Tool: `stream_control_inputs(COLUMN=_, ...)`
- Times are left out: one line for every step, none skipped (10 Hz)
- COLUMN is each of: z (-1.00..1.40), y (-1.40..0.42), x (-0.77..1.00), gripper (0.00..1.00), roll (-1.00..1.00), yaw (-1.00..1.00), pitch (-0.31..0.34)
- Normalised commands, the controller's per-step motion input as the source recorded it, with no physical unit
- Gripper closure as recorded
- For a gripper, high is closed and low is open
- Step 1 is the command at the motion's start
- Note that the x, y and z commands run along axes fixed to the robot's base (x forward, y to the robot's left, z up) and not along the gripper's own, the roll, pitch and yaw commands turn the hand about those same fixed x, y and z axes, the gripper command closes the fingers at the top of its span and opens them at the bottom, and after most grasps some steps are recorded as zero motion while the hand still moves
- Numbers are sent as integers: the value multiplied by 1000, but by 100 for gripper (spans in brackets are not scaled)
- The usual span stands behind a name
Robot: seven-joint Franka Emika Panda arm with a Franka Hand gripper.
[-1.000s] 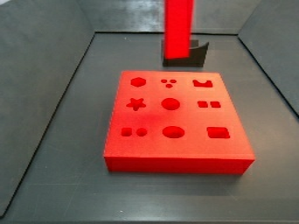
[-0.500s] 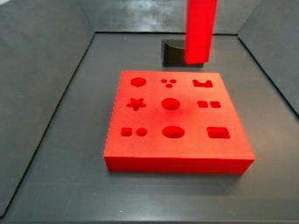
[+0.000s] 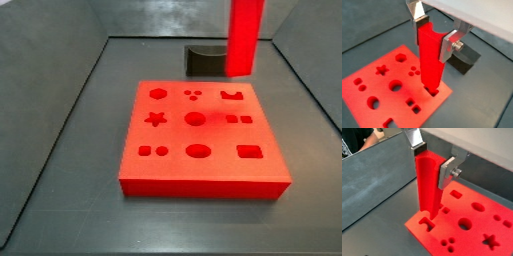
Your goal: Insert the arch object.
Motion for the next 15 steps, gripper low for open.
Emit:
stream_control_inputs(z=-343, y=226, x=1000, gripper=100, roll=31, yaw=-129, pitch=-16)
stream_control_inputs(z=-280, y=154, x=906, gripper=100, roll=36, yaw=-109, pitch=0)
stream_control_inputs(z=-69, y=34, x=374, gripper=100, roll=54, yaw=0, pitch=40)
stream_control_inputs(z=-40, y=0, x=17, gripper=100, roll=19, yaw=0, pitch=10)
stream_control_inputs(z=-337, y=0, x=171, gripper=100, roll=0, yaw=-20, pitch=33)
stream_control_inputs(z=-397, y=0, x=51, gripper=100, roll=0, yaw=-63, pitch=37)
stream_control_inputs(z=-274, y=34, x=-111, gripper=100, roll=0, yaw=-131, pitch=7)
stream_control_inputs(z=-203, y=26, x=-131, gripper=100, roll=0, yaw=-151, pitch=0)
stream_control_inputs(z=-169, y=49, x=-183, gripper=100, roll=0, yaw=-149, pitch=0)
stream_control_inputs(z=-111, y=111, x=-349, gripper=100, roll=0, yaw=-217, pitch=0)
stream_control_inputs(z=-80, y=3, x=-286, gripper=100, roll=0, yaw=-163, pitch=0)
stream_control_inputs(z=-31, y=0, x=-31, gripper=100, roll=0, yaw=0, pitch=0)
stream_control_inputs(z=-66, y=0, x=0, gripper=100, roll=0, yaw=0, pitch=0)
stream_control_inputs(z=-106, y=0, x=0, gripper=100, roll=-3, yaw=0, pitch=0)
stream_control_inputs(z=-157, y=0, x=0, gripper=100, roll=0, yaw=0, pitch=0)
